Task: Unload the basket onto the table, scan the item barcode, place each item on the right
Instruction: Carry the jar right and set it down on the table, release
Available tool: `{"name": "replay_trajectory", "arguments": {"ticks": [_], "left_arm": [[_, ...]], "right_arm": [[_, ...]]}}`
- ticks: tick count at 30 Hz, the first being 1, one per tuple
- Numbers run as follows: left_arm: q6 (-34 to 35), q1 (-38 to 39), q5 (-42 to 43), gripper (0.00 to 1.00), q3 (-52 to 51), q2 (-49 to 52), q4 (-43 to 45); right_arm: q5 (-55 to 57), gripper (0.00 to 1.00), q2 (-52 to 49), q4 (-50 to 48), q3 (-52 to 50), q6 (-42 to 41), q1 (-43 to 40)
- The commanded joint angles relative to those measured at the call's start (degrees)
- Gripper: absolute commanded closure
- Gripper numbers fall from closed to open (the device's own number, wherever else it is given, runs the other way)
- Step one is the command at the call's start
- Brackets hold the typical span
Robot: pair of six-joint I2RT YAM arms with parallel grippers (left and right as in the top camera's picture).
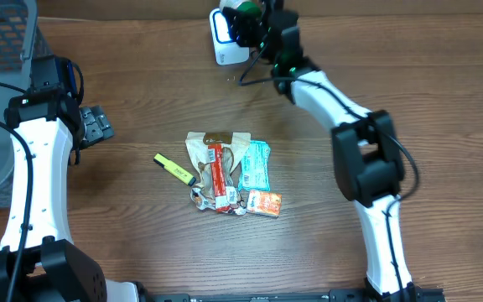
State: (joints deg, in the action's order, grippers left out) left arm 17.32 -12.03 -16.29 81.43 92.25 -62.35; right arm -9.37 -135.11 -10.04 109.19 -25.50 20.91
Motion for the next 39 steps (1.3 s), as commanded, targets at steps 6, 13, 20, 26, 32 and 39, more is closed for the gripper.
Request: {"name": "replay_trajectory", "arguments": {"ticks": [6, 13, 20, 26, 32, 39], "left_arm": [[-1.05, 0.09, -0.17, 0.0, 0.92, -0.85, 0.04], [-1.05, 0.09, -0.17, 0.0, 0.92, -0.85, 0.04], [-1.05, 0.04, -0.17, 0.0, 0.92, -0.85, 0.04], [-1.05, 0.07, -0.17, 0.0, 0.92, -0.85, 0.04], [-1.05, 0.07, -0.17, 0.0, 0.92, -0.85, 0.04], [-1.05, 0.07, -0.17, 0.0, 0.92, -0.85, 0.04]], "right_arm": [[0.28, 0.96, 32.63, 45.53, 1.68, 0.02, -8.63], [0.52, 0.95, 37.03, 81.18, 1.55, 0.42, -24.3], [2.89, 0.92, 36.72, 92.08, -8.98, 4.94, -35.21], [2.89, 0.91, 36.72, 80.72, -25.75, 2.78, -38.97], [5.44, 0.7, 36.72, 68.02, -39.71, 0.33, -38.99], [10.82, 0.54, 36.72, 60.37, -46.99, -3.04, -38.99]]}}
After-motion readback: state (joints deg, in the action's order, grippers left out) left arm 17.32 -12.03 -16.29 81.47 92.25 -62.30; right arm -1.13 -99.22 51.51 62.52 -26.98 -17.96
